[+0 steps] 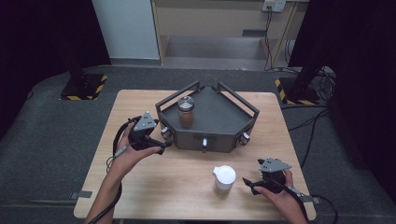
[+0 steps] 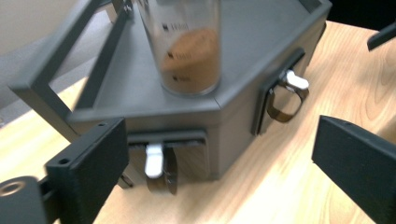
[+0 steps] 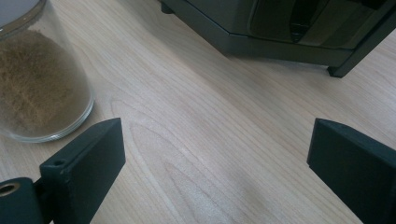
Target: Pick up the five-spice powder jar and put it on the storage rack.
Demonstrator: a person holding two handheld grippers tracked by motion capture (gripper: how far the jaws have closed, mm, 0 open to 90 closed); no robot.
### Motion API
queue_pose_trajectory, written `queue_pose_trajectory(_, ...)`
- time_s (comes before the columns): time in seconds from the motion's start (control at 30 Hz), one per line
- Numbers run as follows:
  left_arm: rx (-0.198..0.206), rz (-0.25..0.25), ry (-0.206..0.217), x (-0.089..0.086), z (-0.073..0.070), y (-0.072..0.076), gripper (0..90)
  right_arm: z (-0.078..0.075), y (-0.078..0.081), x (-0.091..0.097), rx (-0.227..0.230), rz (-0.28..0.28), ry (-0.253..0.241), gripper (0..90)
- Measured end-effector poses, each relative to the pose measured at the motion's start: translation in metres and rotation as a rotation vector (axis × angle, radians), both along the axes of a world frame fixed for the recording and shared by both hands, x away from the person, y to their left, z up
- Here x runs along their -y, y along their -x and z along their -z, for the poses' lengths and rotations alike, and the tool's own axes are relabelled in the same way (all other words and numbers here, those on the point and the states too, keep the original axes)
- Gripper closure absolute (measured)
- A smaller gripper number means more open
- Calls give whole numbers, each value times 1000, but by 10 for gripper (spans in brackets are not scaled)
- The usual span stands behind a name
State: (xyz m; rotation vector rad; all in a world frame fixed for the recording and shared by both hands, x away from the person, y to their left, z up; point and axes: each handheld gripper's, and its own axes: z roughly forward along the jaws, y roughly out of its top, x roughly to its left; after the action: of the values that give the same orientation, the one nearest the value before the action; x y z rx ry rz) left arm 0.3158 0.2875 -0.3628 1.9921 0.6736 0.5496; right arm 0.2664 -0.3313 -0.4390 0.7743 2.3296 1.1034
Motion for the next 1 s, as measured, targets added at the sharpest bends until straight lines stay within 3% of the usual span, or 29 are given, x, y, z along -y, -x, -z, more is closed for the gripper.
queue_pose_trajectory(0.2,-18,1,8,-3,19,11,29,0,-1,1,2,4,-6,49)
queue_pose_trajectory(0.37,-49,-8,-11,-3,28,15,29,-1,-1,0,2,-2,-4,49)
queue_pose_trajectory(0.63,-46,-20,-9,-10,50,27,28,-1,-1,1,6,-2,-8,48)
queue_pose_trajectory(0.83,-67,-5,-5,-18,68,26,26,-2,-1,1,9,-3,-6,48)
queue_pose_trajectory(1.0,-80,23,-4,-22,74,25,29,-1,-1,1,9,0,-5,48)
